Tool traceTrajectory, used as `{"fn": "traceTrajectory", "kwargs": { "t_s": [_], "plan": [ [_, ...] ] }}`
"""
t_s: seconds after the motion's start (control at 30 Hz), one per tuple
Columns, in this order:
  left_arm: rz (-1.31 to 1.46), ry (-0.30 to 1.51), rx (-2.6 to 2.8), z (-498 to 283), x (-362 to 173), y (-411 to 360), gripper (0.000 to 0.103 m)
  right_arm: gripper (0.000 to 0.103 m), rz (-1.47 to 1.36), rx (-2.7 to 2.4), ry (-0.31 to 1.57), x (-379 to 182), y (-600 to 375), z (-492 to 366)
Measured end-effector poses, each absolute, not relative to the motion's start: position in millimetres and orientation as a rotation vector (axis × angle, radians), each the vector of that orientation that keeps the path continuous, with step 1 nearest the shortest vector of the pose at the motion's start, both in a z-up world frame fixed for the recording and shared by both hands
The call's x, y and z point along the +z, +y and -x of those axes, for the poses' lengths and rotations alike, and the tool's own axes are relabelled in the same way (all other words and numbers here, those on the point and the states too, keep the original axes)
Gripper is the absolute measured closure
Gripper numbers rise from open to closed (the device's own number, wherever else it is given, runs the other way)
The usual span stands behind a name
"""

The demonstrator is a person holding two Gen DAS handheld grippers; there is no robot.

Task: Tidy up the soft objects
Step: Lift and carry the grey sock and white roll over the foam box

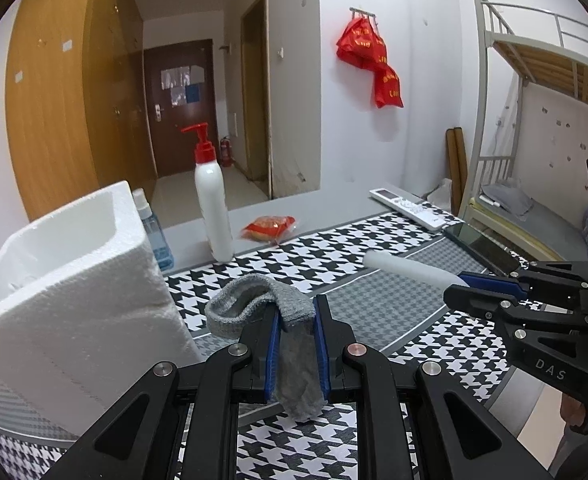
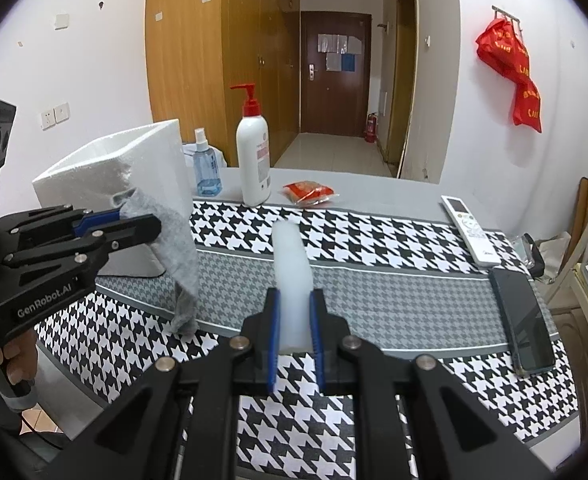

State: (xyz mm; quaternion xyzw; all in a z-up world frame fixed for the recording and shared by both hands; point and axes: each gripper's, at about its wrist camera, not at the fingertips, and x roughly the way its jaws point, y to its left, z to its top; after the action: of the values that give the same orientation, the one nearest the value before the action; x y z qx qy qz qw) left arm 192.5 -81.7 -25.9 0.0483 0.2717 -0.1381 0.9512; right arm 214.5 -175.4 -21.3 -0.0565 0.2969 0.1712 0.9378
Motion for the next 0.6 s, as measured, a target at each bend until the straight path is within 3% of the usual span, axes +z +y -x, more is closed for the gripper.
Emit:
{"fn": "traceTrajectory", "kwargs": {
  "t_s": [0.6],
  "plan": [
    [-0.111, 0.473, -0.238, -181, 0, -74, 0.086, 0.085, 0.114, 0.374, 0.535, -1, -171, -208]
  ]
}}
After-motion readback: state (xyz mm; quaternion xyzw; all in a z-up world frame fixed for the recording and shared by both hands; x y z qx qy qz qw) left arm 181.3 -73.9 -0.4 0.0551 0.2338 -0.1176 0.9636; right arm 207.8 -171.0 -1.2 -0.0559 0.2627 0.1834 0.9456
